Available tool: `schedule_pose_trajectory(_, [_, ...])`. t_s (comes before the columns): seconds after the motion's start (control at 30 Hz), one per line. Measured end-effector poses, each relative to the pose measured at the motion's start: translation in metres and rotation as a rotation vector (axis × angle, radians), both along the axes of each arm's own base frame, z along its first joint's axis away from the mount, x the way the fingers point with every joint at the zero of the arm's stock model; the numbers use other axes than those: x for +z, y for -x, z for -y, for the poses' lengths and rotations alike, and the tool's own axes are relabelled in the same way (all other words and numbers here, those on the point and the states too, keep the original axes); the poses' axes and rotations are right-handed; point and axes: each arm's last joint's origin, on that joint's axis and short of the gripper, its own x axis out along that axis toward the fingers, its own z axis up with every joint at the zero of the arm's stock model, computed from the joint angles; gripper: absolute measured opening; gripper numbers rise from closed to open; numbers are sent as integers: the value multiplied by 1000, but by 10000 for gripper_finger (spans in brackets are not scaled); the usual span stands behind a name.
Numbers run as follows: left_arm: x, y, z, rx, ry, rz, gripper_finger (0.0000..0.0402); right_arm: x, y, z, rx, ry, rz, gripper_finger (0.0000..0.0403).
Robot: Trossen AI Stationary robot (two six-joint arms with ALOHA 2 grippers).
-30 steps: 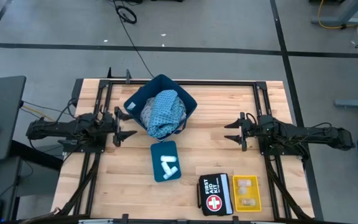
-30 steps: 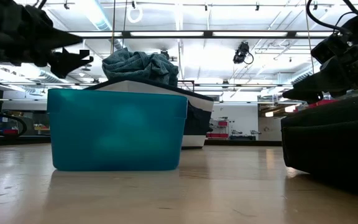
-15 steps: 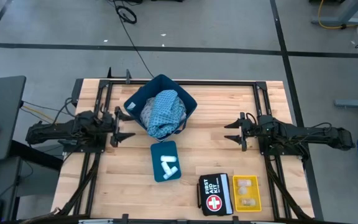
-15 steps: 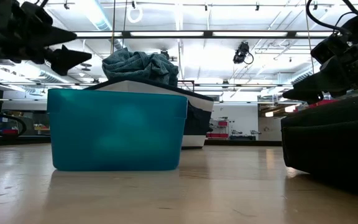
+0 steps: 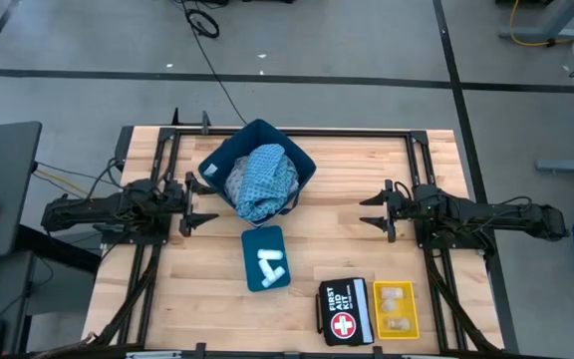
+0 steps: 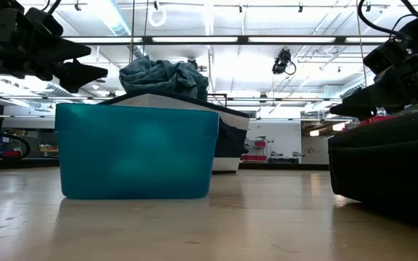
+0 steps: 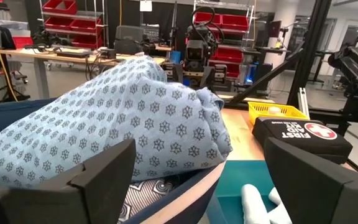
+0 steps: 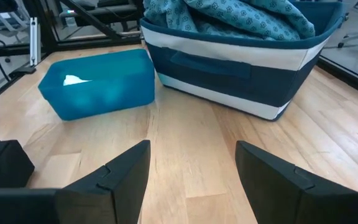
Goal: Pick & place medical supplies in basket/bin
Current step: Return to Home Position
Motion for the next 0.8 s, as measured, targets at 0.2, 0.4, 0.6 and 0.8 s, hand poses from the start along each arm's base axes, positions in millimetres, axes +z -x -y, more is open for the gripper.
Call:
schedule_pose_trajectory(0.2, [0, 0, 0, 0, 1, -3, 343, 0, 0, 0, -7, -24, 1, 245])
schedule_pose_trajectory(0.4, [0, 0, 0, 0, 1, -3, 344, 1, 0, 0, -24, -90, 10, 245])
schedule_pose_trajectory(0.6, [0, 0, 0, 0, 2, -3, 344, 1, 0, 0, -19, -76, 14, 245])
schedule_pose_trajectory(0.8, [0, 0, 0, 0, 2, -2, 343, 1, 0, 0, -19, -76, 18, 245])
